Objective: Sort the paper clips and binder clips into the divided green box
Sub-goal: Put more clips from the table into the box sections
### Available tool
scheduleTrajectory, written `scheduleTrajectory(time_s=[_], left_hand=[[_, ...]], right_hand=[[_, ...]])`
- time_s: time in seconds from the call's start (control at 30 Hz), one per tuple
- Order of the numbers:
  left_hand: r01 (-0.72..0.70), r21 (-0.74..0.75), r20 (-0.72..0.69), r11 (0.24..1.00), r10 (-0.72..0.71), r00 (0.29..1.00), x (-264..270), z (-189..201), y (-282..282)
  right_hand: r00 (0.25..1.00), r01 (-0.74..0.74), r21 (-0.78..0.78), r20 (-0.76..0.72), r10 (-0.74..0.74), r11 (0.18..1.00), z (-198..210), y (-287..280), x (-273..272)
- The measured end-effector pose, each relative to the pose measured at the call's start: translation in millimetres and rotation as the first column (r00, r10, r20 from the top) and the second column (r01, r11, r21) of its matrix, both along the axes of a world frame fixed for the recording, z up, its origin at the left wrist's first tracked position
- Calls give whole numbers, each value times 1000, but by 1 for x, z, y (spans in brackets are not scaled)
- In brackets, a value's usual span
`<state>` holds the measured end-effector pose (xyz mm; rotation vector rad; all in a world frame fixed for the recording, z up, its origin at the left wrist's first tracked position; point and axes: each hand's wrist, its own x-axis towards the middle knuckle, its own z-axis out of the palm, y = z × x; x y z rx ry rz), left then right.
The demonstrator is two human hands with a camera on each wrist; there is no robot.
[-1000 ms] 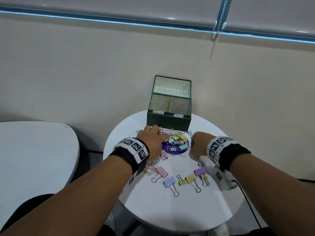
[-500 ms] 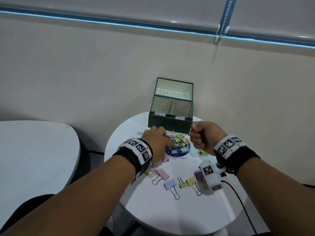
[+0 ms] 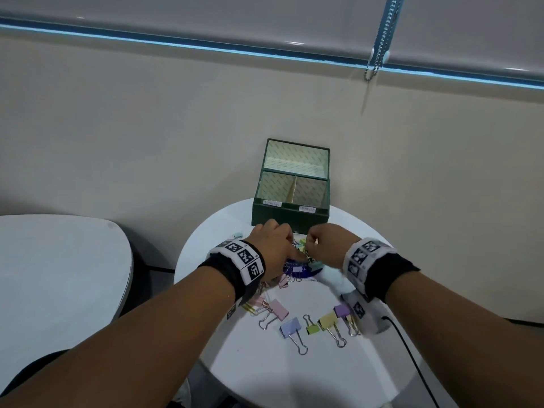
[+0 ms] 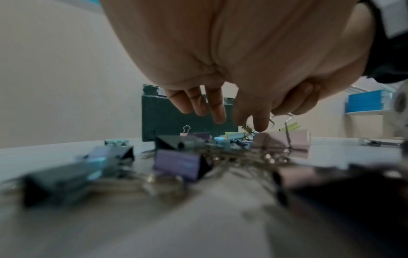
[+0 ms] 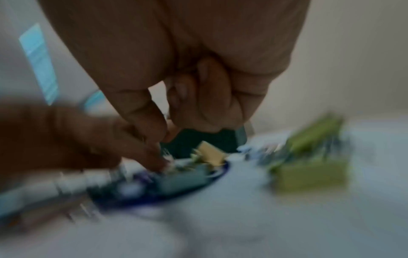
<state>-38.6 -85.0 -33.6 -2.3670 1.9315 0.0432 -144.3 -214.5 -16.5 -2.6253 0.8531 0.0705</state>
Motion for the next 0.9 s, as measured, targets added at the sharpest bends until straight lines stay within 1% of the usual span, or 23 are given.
scheduleTrajectory(time_s=[0.03, 0.07, 0.2, 0.27, 0.4, 0.47, 0.53, 0.57, 0.63, 0.7, 0.73, 0.77, 0.8, 0.9], left_hand=[[14, 6, 22, 1000, -14, 1000, 0, 1, -2], [24, 2, 26, 1000, -24, 999, -1, 1, -4], [9, -89, 18, 996, -7, 1000, 0, 2, -6], [-33, -101, 2, 994, 34, 999, 1, 2, -4], [-65, -104, 33, 992, 69, 997, 2, 0, -4], [-67, -85, 54, 994, 72, 996, 3, -5, -4], [-102, -60, 63, 993, 106, 992, 2, -8, -5], [-119, -72, 56, 990, 123, 991, 1, -8, -6], [-151, -156, -33, 976, 147, 989, 1, -1, -6], [-235, -235, -213, 943, 186, 959, 5, 8, -5], [-283, -236, -288, 930, 211, 934, 9, 9, -5], [-302, -218, -337, 928, 218, 916, 11, 10, -5], [-300, -185, -351, 936, 222, 910, 13, 10, -5], [-250, -80, -289, 965, 218, 932, 12, 8, -9]], right_hand=[[999, -36, -87, -19, 34, 996, -1, 2, 1], [999, -46, -116, -23, 43, 992, -1, 1, 2], [996, -83, -98, -47, 79, 992, 4, -6, 8], [992, -99, -128, -93, 88, 987, 3, -5, 9], [980, -115, -208, -181, 77, 971, -5, -2, 6], [983, -105, -228, -169, 67, 968, -4, -2, 8], [988, -105, -229, -134, 75, 968, -3, -2, 11], [989, -106, -235, -126, 78, 966, -4, -2, 13], [986, -114, -255, -145, 78, 960, -7, -2, 17], [982, -121, -267, -176, 75, 956, -11, -1, 19], [981, -124, -268, -176, 78, 955, -12, -1, 19], [983, -124, -264, -166, 81, 957, -13, -1, 18], [985, -122, -254, -151, 86, 959, -12, -2, 18], [986, -137, -204, -125, 114, 969, -11, -3, 15]])
